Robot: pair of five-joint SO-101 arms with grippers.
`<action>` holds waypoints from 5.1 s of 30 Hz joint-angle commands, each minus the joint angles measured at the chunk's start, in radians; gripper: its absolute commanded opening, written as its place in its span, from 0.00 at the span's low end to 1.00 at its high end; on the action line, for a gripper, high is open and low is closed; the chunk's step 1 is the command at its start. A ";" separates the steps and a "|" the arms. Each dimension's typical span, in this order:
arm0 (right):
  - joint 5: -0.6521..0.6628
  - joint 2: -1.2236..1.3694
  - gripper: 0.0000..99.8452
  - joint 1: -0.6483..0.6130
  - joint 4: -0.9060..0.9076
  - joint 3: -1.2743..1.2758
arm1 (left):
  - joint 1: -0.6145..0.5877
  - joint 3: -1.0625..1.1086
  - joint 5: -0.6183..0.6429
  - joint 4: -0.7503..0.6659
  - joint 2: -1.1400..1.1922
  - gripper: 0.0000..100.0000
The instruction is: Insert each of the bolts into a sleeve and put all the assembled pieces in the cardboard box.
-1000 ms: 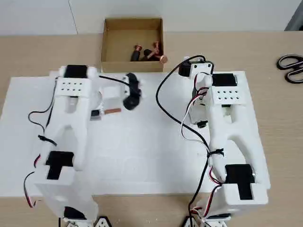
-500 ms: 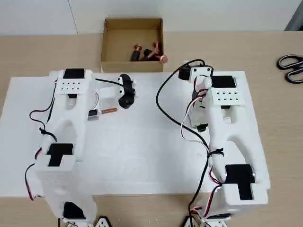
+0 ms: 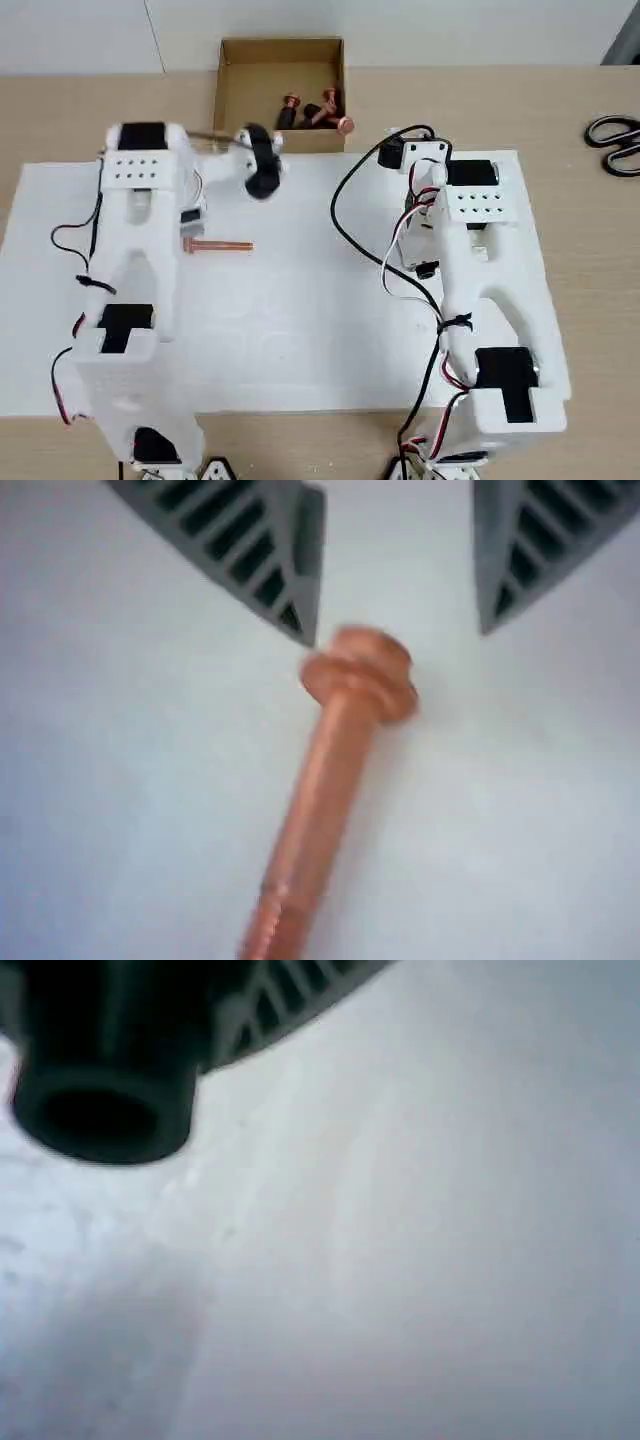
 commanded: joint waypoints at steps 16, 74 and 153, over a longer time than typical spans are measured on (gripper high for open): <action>-0.008 -0.059 0.00 0.002 0.001 -0.012 | 0.025 0.021 1.214 0.046 -0.712 0.11; -0.037 -0.058 0.00 0.001 0.008 -0.008 | -0.052 0.685 2.157 -0.531 -0.114 0.01; -0.222 -1.819 0.00 -0.312 -0.886 1.450 | 0.482 0.309 1.694 -0.339 -0.895 0.01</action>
